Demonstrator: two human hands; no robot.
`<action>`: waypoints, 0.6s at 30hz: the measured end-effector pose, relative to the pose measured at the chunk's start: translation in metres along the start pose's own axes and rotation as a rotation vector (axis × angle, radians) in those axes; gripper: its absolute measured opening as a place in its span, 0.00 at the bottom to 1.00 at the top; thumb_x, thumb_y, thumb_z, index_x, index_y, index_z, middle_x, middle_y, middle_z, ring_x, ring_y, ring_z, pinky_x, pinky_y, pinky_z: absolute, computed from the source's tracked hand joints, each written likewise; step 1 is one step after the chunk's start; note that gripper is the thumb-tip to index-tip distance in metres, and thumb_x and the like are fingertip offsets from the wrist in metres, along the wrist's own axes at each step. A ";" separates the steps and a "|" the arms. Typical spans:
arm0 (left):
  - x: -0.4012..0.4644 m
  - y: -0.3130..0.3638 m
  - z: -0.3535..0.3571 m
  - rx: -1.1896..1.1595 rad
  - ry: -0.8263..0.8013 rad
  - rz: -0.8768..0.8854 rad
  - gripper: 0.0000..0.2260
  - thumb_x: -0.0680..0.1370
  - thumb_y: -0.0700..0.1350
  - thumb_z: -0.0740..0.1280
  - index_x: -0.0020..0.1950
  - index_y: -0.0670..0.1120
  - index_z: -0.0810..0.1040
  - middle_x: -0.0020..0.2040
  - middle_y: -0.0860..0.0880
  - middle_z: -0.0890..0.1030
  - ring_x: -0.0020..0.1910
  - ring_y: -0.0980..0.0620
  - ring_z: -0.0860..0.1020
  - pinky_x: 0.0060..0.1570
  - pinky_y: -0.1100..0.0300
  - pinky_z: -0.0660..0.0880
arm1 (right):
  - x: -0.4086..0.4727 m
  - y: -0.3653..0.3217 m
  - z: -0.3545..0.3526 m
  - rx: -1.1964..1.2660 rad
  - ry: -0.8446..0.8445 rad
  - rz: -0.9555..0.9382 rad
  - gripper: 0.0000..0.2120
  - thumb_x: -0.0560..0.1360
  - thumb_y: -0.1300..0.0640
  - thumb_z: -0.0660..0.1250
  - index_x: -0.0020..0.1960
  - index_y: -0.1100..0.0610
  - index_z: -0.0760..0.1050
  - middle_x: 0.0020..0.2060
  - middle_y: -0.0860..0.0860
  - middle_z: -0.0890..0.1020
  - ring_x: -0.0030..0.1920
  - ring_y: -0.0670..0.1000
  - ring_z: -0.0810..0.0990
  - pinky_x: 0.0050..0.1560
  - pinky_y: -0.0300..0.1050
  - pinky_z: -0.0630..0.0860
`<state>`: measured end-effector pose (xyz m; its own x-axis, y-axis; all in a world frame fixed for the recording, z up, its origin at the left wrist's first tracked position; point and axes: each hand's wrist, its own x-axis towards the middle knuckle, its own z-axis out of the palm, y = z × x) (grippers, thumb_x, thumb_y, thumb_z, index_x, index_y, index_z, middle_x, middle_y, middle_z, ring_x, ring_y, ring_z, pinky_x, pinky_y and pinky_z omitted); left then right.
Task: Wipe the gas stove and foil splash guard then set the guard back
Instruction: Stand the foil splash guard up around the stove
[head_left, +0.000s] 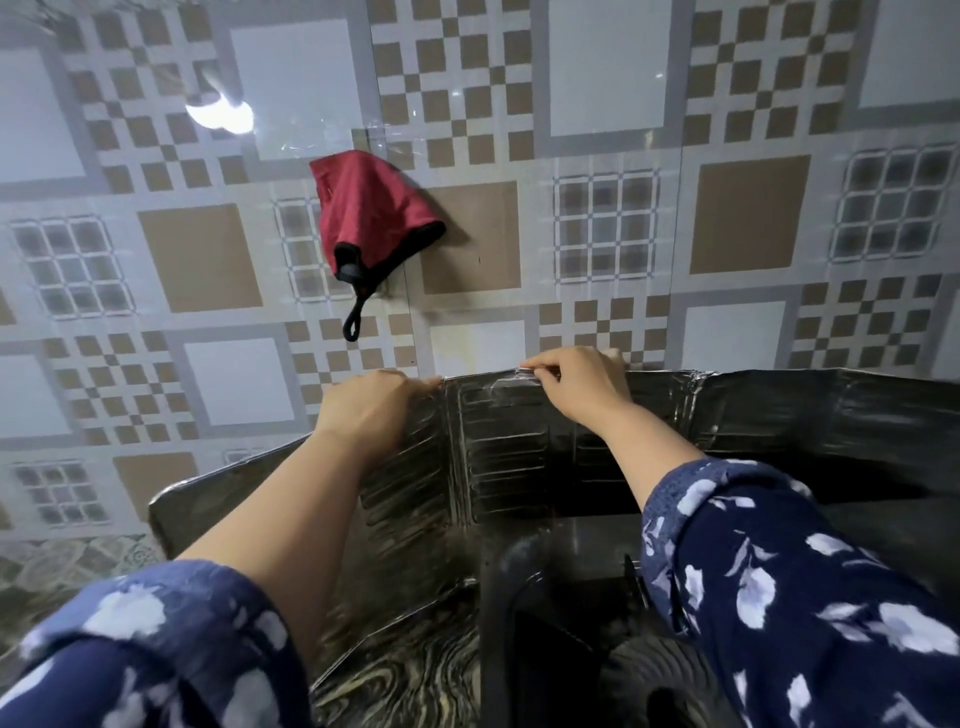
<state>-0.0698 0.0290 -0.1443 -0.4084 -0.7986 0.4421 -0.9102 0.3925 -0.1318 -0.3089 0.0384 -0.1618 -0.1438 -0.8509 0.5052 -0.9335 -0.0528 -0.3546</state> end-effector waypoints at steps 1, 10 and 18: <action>0.000 0.001 0.000 -0.019 0.000 -0.016 0.24 0.80 0.41 0.61 0.70 0.65 0.66 0.61 0.50 0.80 0.49 0.48 0.80 0.36 0.56 0.74 | -0.001 -0.004 0.001 0.015 -0.007 -0.031 0.13 0.81 0.52 0.59 0.61 0.41 0.77 0.62 0.45 0.80 0.62 0.52 0.75 0.64 0.51 0.62; 0.002 -0.005 -0.011 -0.030 -0.151 -0.035 0.23 0.80 0.46 0.62 0.71 0.66 0.64 0.62 0.48 0.79 0.53 0.46 0.79 0.41 0.54 0.76 | 0.004 -0.022 0.019 0.091 0.001 -0.056 0.12 0.80 0.53 0.61 0.58 0.43 0.80 0.60 0.46 0.81 0.62 0.54 0.75 0.64 0.50 0.65; -0.006 -0.002 -0.034 -0.123 -0.243 -0.050 0.18 0.80 0.51 0.60 0.69 0.63 0.69 0.59 0.48 0.80 0.54 0.46 0.79 0.45 0.51 0.79 | 0.008 -0.025 0.014 0.113 -0.013 0.009 0.11 0.79 0.52 0.62 0.55 0.44 0.82 0.58 0.46 0.82 0.60 0.54 0.78 0.61 0.49 0.72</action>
<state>-0.0632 0.0487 -0.1171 -0.3812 -0.8985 0.2175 -0.9206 0.3906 0.0000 -0.2823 0.0260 -0.1601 -0.1468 -0.8585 0.4914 -0.8890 -0.1034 -0.4462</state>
